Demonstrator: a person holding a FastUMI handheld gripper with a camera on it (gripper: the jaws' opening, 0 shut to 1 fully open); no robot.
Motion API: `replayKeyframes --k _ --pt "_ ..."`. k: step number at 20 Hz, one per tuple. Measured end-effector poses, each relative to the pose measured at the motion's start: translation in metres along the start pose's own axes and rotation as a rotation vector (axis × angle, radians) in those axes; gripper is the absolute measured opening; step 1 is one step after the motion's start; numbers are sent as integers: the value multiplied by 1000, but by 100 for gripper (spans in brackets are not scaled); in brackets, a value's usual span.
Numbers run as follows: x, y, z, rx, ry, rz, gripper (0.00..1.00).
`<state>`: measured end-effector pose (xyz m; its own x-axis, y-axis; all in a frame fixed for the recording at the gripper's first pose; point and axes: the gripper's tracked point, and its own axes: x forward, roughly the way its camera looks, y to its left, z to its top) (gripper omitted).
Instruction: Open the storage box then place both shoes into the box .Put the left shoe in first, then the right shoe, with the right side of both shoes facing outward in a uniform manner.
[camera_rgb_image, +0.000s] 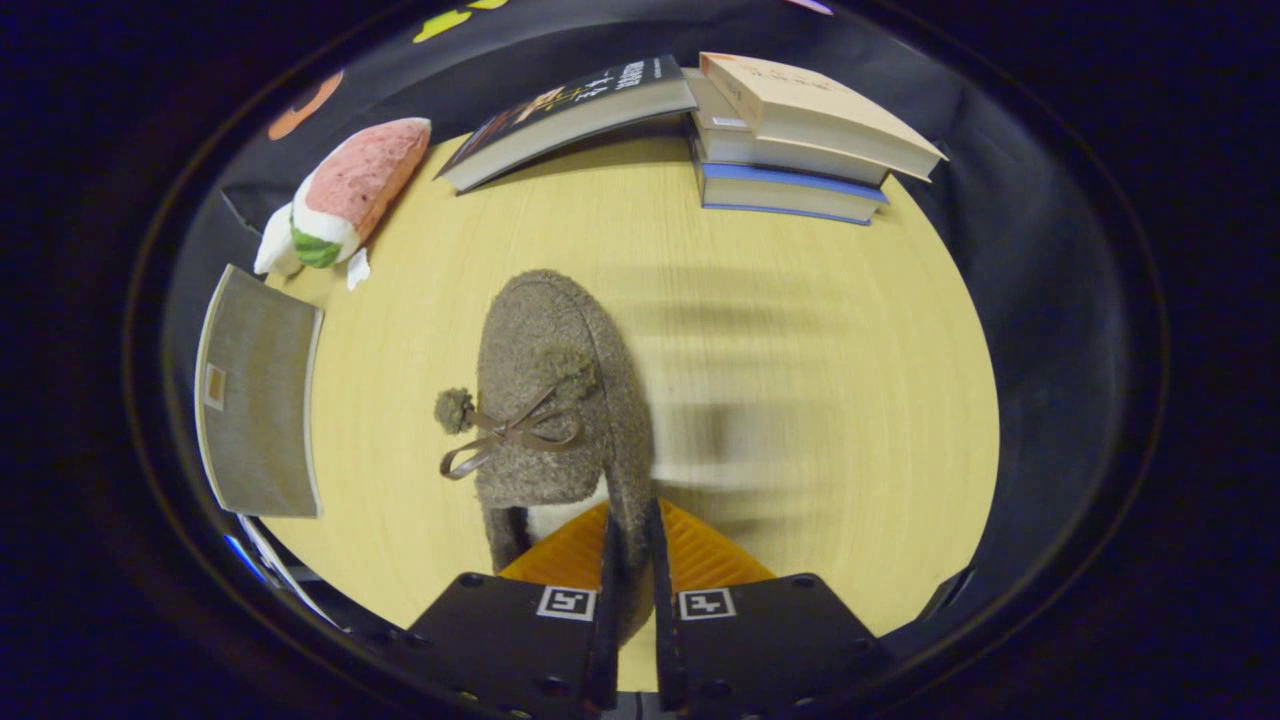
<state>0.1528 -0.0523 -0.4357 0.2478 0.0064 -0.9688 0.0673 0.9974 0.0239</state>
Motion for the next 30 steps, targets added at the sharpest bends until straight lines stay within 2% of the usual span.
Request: replayKeyframes --k 1,3,10,15,19,24,30 --pt "-1 -2 0 6 0 -6 16" --pt "-3 0 -3 20 13 10 1" --pt "-57 26 -7 120 11 143 0" --pt "-113 57 9 128 -64 174 0" --pt "-155 109 16 121 -95 210 0" --pt "-198 202 27 72 -152 252 0" --pt "-207 319 24 42 -141 298 0"
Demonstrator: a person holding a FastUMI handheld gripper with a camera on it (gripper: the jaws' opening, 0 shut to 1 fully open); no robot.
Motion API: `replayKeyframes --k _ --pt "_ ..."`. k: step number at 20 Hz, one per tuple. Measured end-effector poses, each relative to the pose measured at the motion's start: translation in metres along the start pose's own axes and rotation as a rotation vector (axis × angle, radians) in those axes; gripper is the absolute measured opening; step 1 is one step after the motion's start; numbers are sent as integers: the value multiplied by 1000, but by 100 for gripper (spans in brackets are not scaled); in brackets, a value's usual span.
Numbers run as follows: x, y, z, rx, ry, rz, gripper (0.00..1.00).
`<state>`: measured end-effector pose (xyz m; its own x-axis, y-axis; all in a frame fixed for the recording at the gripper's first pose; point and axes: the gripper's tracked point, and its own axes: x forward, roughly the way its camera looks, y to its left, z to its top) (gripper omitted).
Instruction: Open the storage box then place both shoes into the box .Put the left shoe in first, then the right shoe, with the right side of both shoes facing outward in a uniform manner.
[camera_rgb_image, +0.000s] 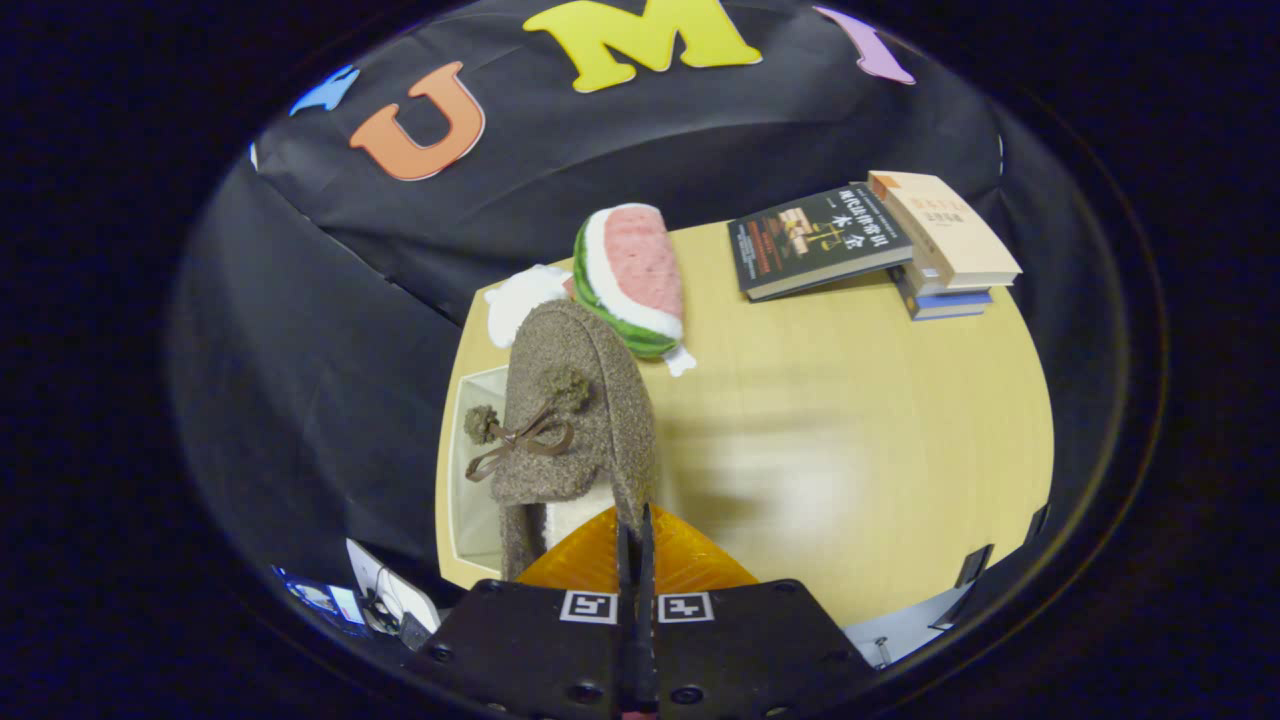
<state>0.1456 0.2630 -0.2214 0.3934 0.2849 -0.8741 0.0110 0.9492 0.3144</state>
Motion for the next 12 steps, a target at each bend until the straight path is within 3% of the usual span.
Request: replayKeyframes --k 5,12 --pt "51 48 -15 45 31 -45 0" --pt "127 45 -35 72 34 -221 0"
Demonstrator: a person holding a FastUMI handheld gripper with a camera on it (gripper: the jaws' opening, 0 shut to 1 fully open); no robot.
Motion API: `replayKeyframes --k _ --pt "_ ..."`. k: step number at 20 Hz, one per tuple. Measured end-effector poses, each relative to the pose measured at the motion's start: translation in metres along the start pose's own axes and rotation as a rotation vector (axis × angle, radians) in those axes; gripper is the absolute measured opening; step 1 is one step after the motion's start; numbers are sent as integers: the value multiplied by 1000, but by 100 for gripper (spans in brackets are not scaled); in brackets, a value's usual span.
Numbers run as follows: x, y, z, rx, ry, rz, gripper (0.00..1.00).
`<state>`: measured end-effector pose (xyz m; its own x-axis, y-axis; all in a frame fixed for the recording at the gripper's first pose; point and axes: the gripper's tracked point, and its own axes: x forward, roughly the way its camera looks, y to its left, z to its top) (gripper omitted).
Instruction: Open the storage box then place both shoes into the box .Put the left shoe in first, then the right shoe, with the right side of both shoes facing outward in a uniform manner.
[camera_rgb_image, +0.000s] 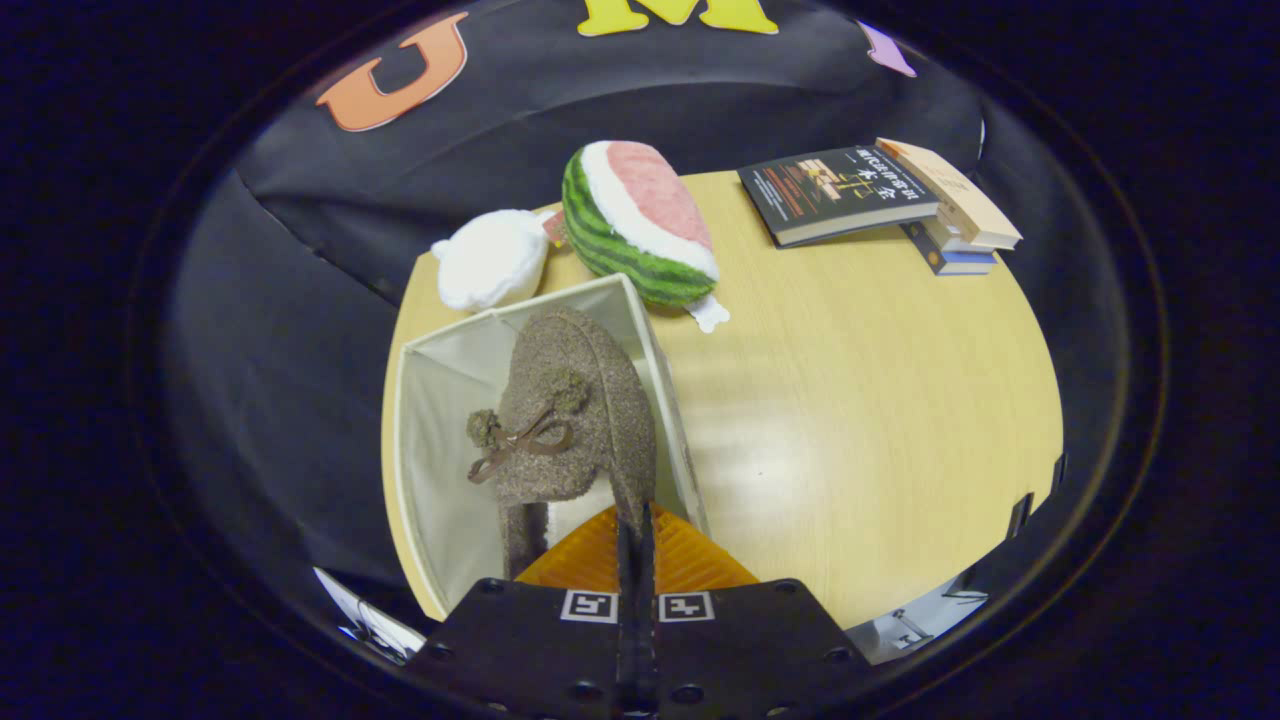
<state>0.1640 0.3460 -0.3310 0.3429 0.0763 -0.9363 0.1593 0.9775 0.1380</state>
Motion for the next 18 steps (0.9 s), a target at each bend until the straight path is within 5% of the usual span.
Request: replayKeyframes --k 9,13,18 --pt "48 13 -11 -32 -10 -78 2" --pt "22 20 -17 -110 -30 -24 33" --pt "-59 10 -10 -215 -149 39 87"
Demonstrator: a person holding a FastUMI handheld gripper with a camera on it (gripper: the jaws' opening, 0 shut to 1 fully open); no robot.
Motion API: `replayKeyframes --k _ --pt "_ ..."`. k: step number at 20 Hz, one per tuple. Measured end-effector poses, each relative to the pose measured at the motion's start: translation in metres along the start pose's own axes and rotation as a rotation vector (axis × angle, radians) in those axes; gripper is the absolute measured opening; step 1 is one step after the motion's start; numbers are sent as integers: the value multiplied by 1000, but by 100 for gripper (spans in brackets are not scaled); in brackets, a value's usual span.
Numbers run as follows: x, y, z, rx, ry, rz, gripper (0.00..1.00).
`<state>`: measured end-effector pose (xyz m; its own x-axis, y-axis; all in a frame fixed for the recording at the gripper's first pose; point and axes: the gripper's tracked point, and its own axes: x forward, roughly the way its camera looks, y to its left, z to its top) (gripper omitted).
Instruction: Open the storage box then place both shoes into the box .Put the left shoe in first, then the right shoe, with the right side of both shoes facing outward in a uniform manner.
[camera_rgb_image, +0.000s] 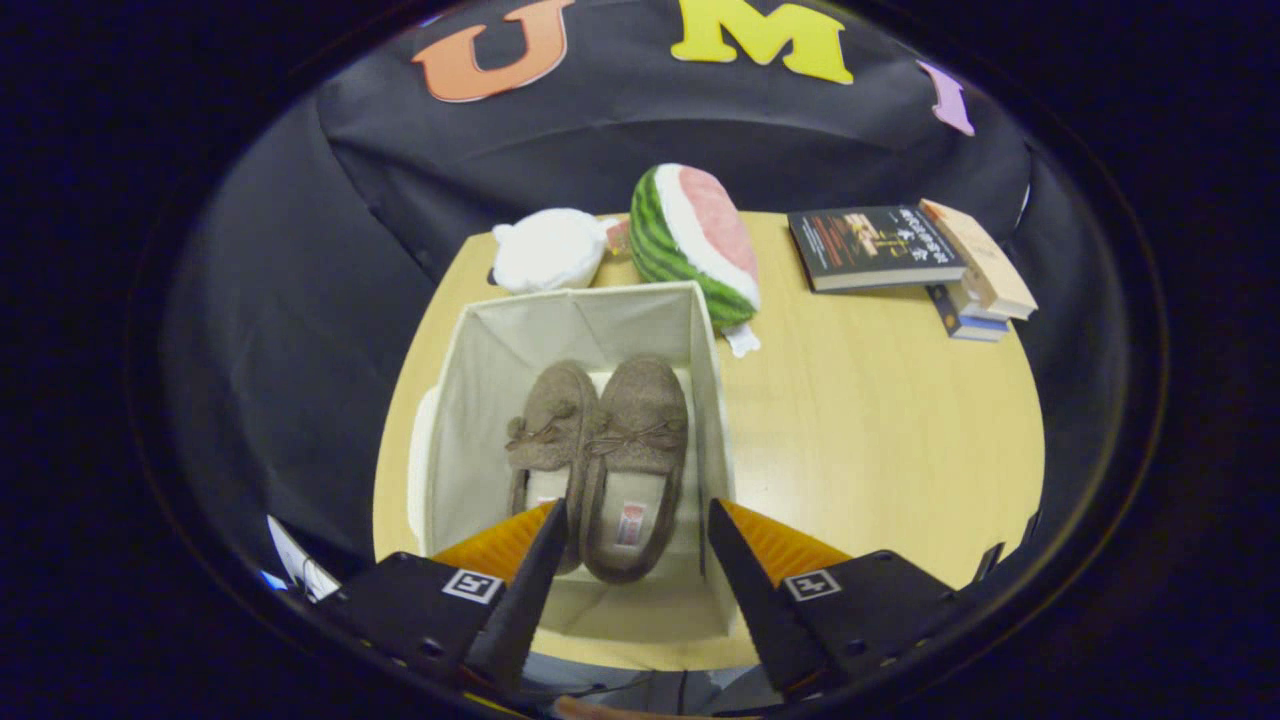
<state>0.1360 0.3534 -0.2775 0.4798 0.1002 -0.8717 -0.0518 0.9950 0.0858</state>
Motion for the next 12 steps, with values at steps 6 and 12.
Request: replayKeyframes --k 6,12 --pt "-122 -46 37 -38 -282 -21 97" --pt "-237 -117 58 8 -584 -82 96"
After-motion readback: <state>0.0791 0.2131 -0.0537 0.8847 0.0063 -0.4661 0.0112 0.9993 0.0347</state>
